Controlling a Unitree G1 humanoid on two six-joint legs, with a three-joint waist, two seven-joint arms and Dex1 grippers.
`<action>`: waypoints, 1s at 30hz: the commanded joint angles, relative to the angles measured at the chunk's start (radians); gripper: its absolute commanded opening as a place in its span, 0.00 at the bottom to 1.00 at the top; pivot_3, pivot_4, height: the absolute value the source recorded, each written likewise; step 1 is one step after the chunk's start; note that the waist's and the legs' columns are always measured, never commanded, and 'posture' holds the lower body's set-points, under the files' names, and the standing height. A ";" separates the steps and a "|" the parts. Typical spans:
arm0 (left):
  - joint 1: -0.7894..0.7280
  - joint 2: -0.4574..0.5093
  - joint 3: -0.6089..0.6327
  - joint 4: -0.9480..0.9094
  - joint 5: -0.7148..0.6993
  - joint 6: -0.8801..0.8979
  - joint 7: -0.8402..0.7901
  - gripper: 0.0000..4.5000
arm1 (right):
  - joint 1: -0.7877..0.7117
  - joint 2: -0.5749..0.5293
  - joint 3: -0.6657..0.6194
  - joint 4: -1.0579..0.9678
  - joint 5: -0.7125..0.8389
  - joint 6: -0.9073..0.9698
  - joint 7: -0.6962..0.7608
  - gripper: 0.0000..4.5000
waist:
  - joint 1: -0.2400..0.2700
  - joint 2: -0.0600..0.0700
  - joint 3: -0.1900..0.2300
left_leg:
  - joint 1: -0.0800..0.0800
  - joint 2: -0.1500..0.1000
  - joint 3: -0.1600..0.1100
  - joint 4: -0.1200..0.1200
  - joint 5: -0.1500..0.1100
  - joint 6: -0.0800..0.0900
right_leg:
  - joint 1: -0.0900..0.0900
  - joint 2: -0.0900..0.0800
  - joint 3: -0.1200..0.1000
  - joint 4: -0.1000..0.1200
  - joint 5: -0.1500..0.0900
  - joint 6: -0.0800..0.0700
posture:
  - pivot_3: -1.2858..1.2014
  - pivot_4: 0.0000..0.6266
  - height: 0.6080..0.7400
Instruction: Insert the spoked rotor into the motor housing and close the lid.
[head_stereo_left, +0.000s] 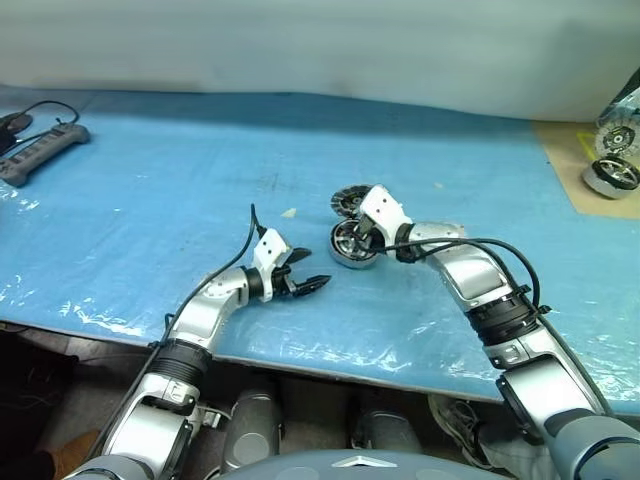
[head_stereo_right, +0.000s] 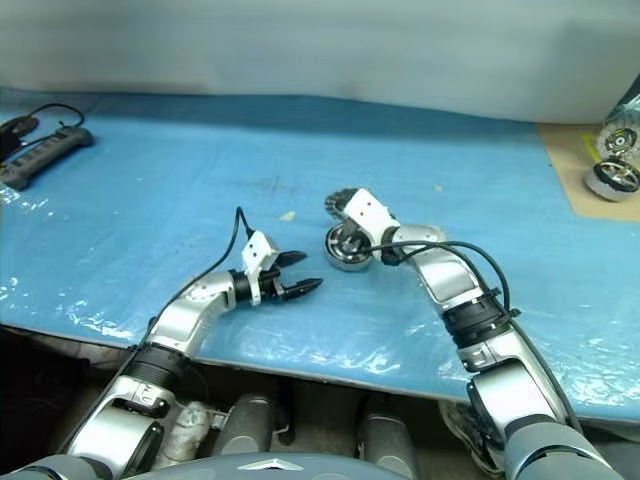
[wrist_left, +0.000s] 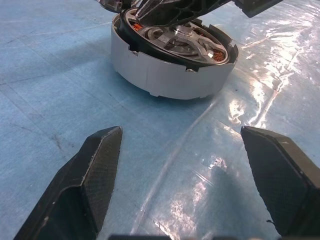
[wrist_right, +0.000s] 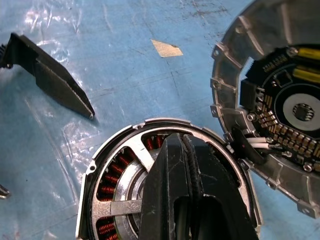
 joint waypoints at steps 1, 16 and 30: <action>-0.005 0.003 0.004 -0.036 -0.010 -0.005 -0.008 0.90 | 0.036 -0.022 0.041 0.062 -0.060 0.018 0.016 0.00 | -0.001 0.000 0.000 | 0.000 0.000 0.000 0.000 0.000 0.000 | 0.000 0.000 0.000 0.000 0.000 0.000 | 0.52 0.24 1.00; -0.007 -0.008 0.000 -0.030 -0.006 -0.005 -0.008 0.90 | -0.086 0.078 -0.092 0.122 0.031 0.071 0.051 0.00 | -0.005 0.000 0.000 | -0.006 0.000 0.000 -0.002 0.001 -0.001 | -0.008 0.001 0.000 0.000 0.000 0.000 | 0.52 0.24 1.00; 0.006 -0.005 0.003 -0.041 -0.005 -0.004 -0.002 0.90 | -0.040 0.115 -0.173 0.070 0.111 -0.015 0.098 0.00 | -0.004 0.000 0.000 | -0.011 0.000 0.000 -0.002 0.001 0.000 | -0.012 0.001 0.000 0.001 0.000 -0.001 | 0.52 0.24 1.00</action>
